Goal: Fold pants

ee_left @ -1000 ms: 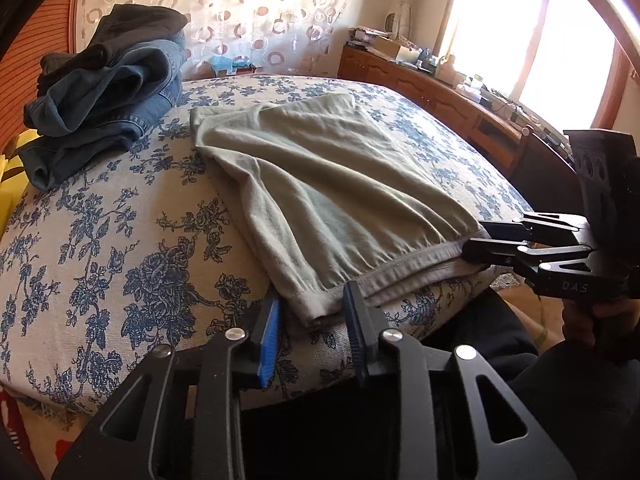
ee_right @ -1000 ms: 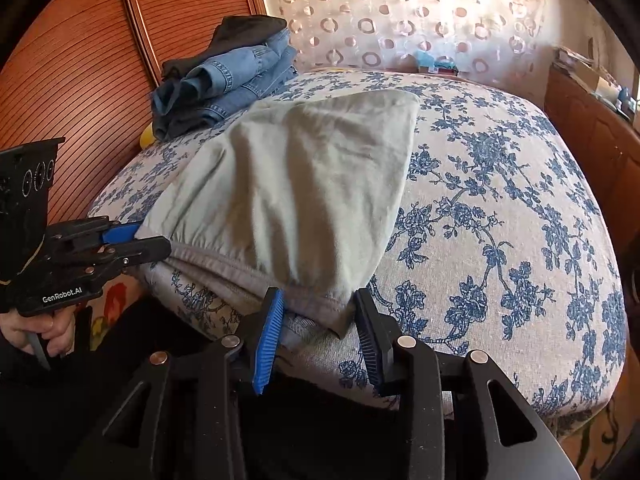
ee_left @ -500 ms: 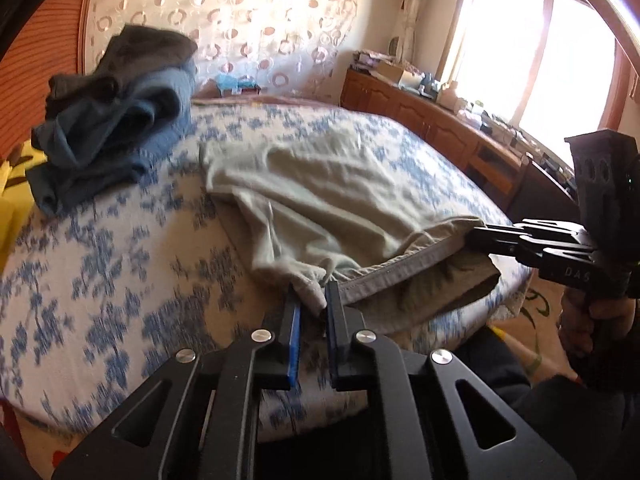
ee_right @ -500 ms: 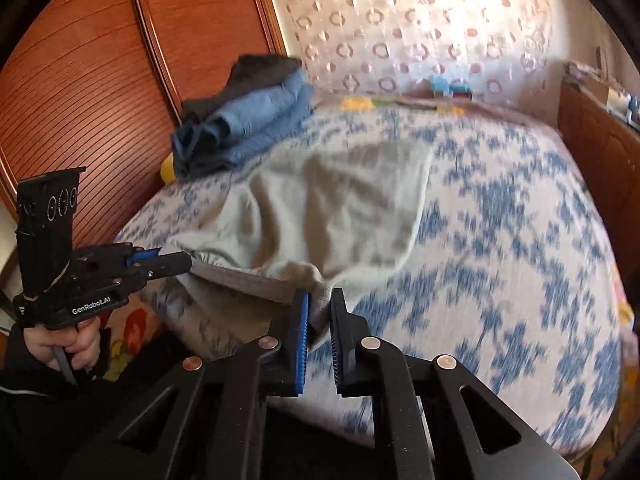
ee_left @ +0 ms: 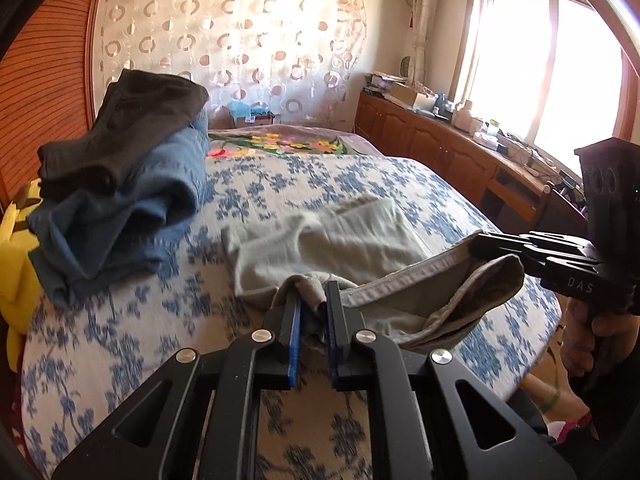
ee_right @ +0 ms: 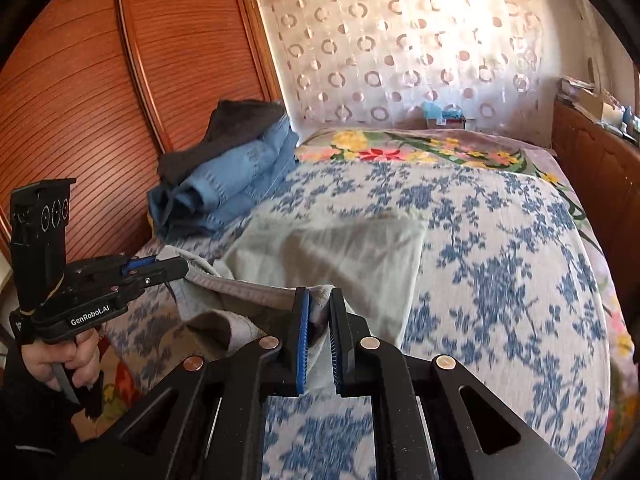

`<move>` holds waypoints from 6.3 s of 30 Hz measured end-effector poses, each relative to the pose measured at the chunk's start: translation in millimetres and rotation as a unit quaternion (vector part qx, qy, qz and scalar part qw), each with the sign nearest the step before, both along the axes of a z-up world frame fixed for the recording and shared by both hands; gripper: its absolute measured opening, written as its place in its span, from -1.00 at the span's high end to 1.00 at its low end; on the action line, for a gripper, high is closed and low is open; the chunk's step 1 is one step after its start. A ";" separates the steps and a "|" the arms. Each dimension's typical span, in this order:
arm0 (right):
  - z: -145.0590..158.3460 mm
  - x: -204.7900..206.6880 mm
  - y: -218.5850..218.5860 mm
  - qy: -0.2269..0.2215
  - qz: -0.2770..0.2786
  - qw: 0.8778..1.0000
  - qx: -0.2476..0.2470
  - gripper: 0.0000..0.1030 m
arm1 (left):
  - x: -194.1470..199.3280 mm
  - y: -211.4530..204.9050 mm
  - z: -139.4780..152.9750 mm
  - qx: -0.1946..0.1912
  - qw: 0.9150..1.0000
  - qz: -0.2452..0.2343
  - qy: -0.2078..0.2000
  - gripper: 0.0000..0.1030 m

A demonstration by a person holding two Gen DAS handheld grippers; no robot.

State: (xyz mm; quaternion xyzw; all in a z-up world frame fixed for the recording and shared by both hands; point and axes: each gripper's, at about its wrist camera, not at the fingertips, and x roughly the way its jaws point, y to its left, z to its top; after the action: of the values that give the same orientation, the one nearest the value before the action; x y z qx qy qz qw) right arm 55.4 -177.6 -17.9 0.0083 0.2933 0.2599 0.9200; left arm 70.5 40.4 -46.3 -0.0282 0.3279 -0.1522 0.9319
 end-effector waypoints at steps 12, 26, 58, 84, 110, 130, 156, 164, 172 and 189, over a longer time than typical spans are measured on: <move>0.6 58.3 9.3 -0.007 -0.018 1.000 -0.001 0.82 | 44.8 0.8 -1.6 0.007 1.000 0.014 -0.001 0.77; -1.2 104.7 18.0 -0.008 -0.033 0.999 -0.011 0.81 | 82.2 -4.3 7.5 0.022 1.000 0.022 0.004 0.77; -17.3 124.6 7.5 0.018 0.010 0.999 -0.030 0.90 | 79.3 5.5 -37.7 0.037 0.997 0.008 0.066 0.05; -21.5 116.6 3.9 0.023 -0.025 0.998 -0.052 0.33 | 65.9 10.4 -24.7 0.026 0.999 0.010 0.028 0.86; -46.5 70.2 6.6 0.043 0.032 0.994 -0.099 0.32 | 33.5 22.2 -36.6 0.054 0.997 0.004 0.054 0.09; -35.9 53.5 -18.3 0.002 0.002 0.998 -0.056 0.88 | 37.3 5.6 -49.1 0.072 0.995 -0.024 0.059 0.91; -34.2 -24.0 -41.0 0.015 0.010 0.998 -0.055 0.88 | -24.0 1.4 -31.8 0.069 0.997 -0.003 0.025 0.76; -18.6 -27.5 -43.7 -0.004 -0.001 0.998 -0.055 0.78 | -23.9 2.5 -16.5 0.057 0.998 0.000 0.004 0.00; -16.8 -11.4 -44.1 -0.016 -0.022 0.998 -0.055 0.11 | 1.5 -8.2 -17.7 0.052 0.999 -0.009 0.005 -0.54; -21.7 53.5 -23.9 -0.003 -0.011 0.999 -0.045 0.04 | 41.0 -21.7 -39.4 0.067 0.997 -0.013 0.024 -0.54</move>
State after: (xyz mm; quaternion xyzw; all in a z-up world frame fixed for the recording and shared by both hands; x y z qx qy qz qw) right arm 108.9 -201.5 -39.6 -0.0308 0.3021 0.2368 0.9229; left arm 111.5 18.6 -85.8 0.0350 0.3598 -0.1410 0.9217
